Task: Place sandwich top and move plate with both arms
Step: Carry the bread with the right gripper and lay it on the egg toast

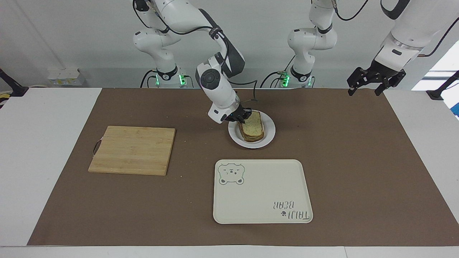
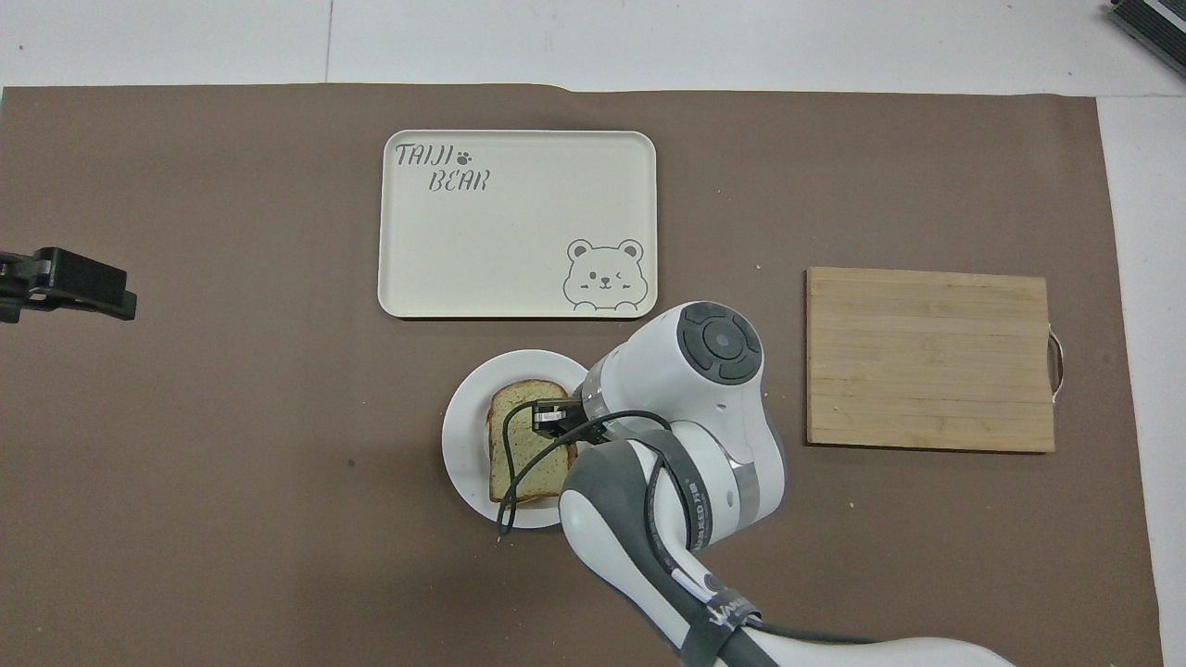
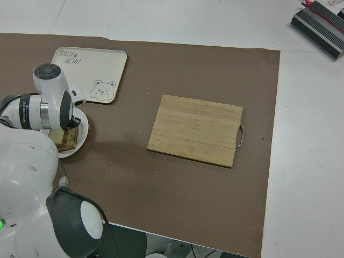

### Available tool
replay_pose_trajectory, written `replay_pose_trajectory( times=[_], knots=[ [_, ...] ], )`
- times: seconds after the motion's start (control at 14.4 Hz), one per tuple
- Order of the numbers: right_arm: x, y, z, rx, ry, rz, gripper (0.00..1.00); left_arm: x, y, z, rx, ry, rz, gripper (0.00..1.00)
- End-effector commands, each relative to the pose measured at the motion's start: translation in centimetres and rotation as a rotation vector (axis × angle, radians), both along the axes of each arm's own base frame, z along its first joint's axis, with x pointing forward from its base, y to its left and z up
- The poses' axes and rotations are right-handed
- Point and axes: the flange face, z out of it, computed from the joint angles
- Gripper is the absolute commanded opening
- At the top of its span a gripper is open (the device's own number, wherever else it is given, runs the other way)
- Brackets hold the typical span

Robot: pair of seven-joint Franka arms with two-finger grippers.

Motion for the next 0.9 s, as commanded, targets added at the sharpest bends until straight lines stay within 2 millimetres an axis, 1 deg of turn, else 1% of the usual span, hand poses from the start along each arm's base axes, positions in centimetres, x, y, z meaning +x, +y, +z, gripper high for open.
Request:
replay_pose_trajectory(
  times=[0.0, 0.28, 0.35, 0.42, 0.49, 0.62, 0.69, 0.83],
  knots=[
    [-0.5, 0.1, -0.7, 0.011, -0.008, -0.02, 0.0, -0.5, 0.3, 0.3, -0.008, 0.007, 0.01, 1.0],
    [-0.6, 0.1, -0.8, 0.007, -0.001, -0.029, 0.0, -0.4, 0.3, 0.3, -0.008, 0.006, 0.01, 1.0],
    [-0.5, -0.1, -1.0, 0.003, 0.011, -0.028, 0.08, -0.3, 0.3, 0.4, -0.009, -0.002, 0.015, 1.0],
    [-0.1, -0.6, -1.2, 0.0, 0.014, -0.027, 0.74, -0.5, 0.3, 0.2, -0.008, 0.01, 0.006, 1.0],
    [0.0, -0.4, -0.9, 0.001, 0.005, -0.02, 1.0, -0.8, 0.6, 0.4, -0.008, 0.009, 0.013, 1.0],
    [0.1, -0.3, -0.5, 0.002, -0.004, -0.018, 1.0, -0.8, 1.0, 0.0, -0.047, 0.017, 0.027, 1.0],
    [0.3, -0.5, -0.1, 0.003, -0.01, -0.023, 1.0, -0.9, 1.6, -0.3, -0.071, 0.016, 0.041, 1.0],
    [0.7, -1.1, 0.6, 0.001, -0.023, -0.031, 1.0, -1.6, 1.7, -0.7, -0.09, 0.006, 0.046, 1.0]
  ],
)
